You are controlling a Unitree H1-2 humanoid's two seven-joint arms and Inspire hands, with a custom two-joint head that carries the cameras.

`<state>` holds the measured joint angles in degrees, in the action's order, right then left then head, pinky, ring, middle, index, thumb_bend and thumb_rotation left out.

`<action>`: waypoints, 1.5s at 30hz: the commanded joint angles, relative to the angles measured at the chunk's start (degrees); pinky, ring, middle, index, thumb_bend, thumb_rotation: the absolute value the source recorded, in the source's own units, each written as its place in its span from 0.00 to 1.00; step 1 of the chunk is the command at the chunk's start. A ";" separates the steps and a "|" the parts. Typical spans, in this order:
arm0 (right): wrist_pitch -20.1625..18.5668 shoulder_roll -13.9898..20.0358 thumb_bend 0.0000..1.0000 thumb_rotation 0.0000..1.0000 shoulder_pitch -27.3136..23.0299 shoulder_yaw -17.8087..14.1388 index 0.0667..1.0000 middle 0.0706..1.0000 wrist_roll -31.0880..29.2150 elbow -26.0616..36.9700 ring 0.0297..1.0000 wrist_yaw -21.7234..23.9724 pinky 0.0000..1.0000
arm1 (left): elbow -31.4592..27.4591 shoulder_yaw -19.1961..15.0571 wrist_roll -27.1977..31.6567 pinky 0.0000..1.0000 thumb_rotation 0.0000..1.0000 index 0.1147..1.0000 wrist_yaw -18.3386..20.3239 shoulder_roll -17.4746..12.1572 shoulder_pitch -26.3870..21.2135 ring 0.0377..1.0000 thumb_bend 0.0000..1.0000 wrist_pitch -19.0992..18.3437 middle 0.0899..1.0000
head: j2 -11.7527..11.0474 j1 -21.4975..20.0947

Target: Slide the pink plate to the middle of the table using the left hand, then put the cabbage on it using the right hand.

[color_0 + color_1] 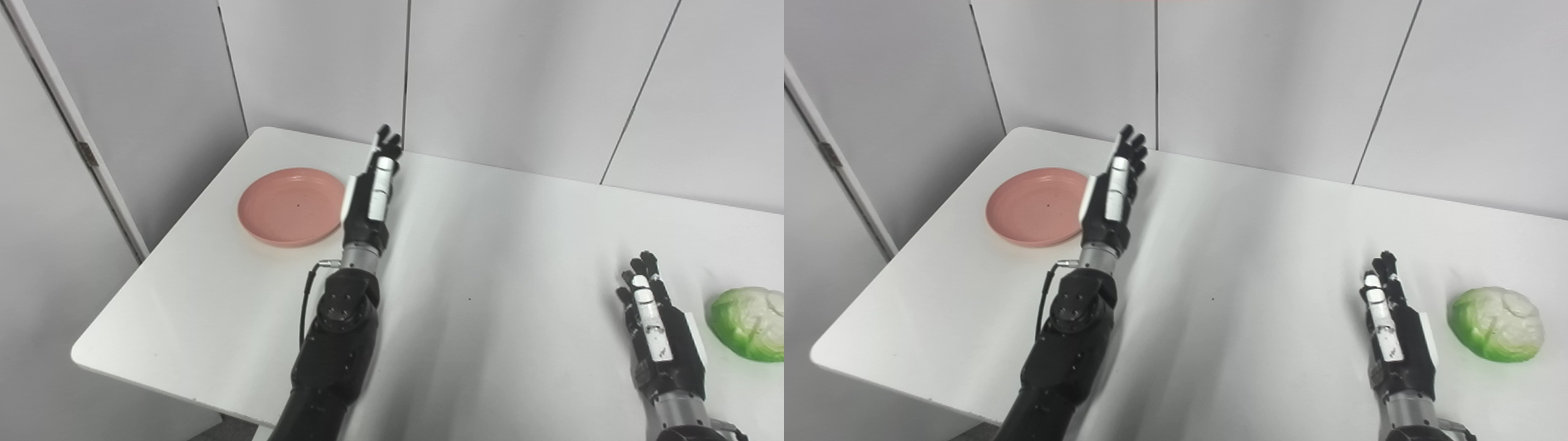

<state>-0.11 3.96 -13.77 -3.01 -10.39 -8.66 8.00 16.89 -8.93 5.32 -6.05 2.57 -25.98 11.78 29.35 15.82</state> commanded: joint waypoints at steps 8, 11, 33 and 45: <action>2.86 -0.43 0.68 0.78 -0.75 -0.09 1.00 1.00 0.00 -0.61 1.00 0.03 1.00 | 0.18 -4.89 1.75 0.89 1.00 0.83 -2.47 -5.66 -5.53 0.87 0.76 0.73 0.85 | 0.32 0.32; 2.01 0.10 0.68 0.78 -0.45 0.02 1.00 1.00 0.28 0.48 1.00 0.08 1.00 | 0.94 -5.61 0.28 0.86 1.00 0.81 -3.64 -7.88 -6.06 0.85 0.77 0.24 0.83 | 0.50 0.29; 1.97 0.07 0.69 0.79 -0.44 0.35 1.00 1.00 0.31 0.97 1.00 0.14 1.00 | 13.34 -12.51 1.73 0.82 1.00 0.77 -9.90 -17.68 -7.03 0.81 0.75 3.62 0.79 | 0.89 0.08; 3.71 -0.70 0.65 0.77 -0.64 0.06 1.00 1.00 0.10 0.09 1.00 -0.05 1.00 | 17.81 -13.74 2.26 0.84 1.00 0.80 -11.64 -19.78 -6.37 0.82 0.74 2.10 0.80 | 1.18 0.04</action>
<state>0.47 3.89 -13.88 -2.82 -10.19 -8.65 7.99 35.51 -22.84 8.59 -17.19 -14.99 -30.22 12.78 30.50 15.91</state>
